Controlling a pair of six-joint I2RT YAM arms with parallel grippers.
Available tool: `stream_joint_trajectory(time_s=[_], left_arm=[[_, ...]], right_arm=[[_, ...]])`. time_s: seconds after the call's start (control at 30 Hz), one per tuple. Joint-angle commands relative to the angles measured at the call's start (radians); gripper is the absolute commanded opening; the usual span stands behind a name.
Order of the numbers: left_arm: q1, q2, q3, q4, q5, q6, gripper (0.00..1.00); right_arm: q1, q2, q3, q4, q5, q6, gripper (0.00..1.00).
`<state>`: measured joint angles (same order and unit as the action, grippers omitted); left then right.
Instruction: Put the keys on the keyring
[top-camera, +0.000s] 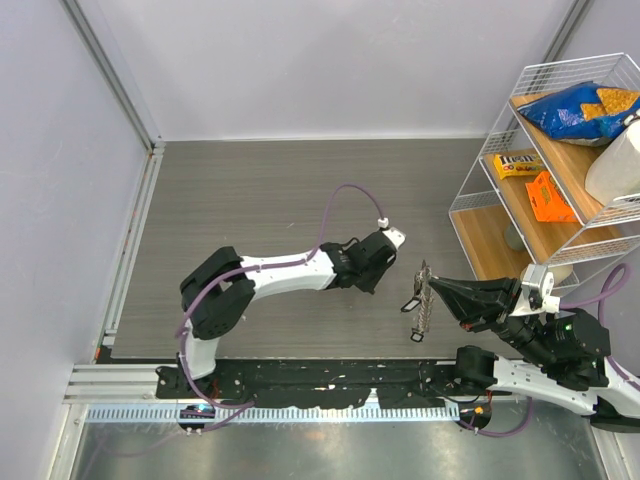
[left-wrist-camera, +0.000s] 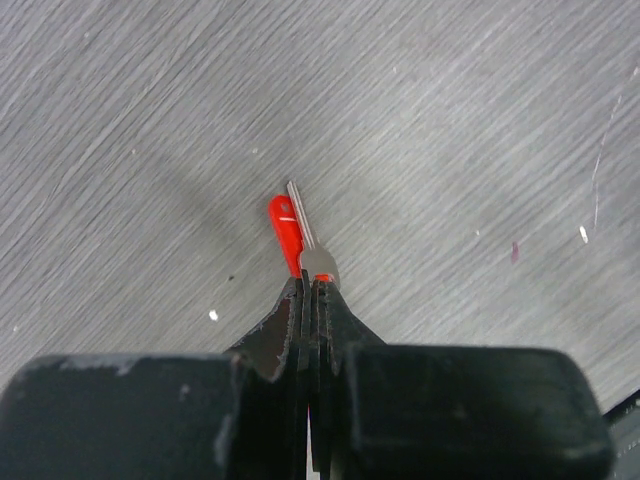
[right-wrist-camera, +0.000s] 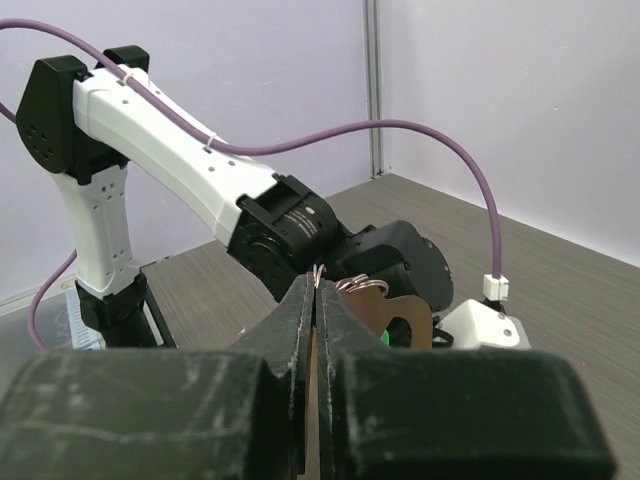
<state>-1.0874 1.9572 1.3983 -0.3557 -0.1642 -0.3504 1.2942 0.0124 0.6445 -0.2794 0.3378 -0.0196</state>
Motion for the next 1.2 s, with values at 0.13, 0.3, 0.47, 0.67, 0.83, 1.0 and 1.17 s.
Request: stream_joint_trajectory(time_s=[0.13, 0.3, 0.47, 0.67, 0.83, 1.0, 1.17], left_arm=[[-0.012, -0.246, -0.122, 0.050, 0.008, 0.063, 0.00], [-0.025, -0.397, -0.189, 0.057, 0.091, 0.114, 0.00], [-0.071, -0.556, -0.231, 0.018, 0.109, 0.174, 0.00], [-0.100, -0.760, -0.294, 0.026, 0.160, 0.205, 0.00], [-0.109, -0.934, -0.372, 0.104, 0.293, 0.200, 0.00], [-0.117, -1.058, -0.429, 0.153, 0.371, 0.192, 0.00], [-0.120, -1.144, -0.453, 0.190, 0.494, 0.180, 0.00]], right_arm=[[0.005, 0.010, 0.052, 0.023, -0.046, 0.018, 0.06], [0.007, 0.092, 0.129, -0.078, -0.117, 0.017, 0.06], [0.005, 0.127, 0.170, -0.118, -0.247, -0.008, 0.06], [0.005, 0.178, 0.211, -0.145, -0.386, -0.029, 0.06], [0.005, 0.227, 0.242, -0.116, -0.575, -0.042, 0.06], [0.005, 0.311, 0.271, -0.101, -0.621, -0.043, 0.06], [0.005, 0.385, 0.279, -0.052, -0.657, -0.049, 0.06]])
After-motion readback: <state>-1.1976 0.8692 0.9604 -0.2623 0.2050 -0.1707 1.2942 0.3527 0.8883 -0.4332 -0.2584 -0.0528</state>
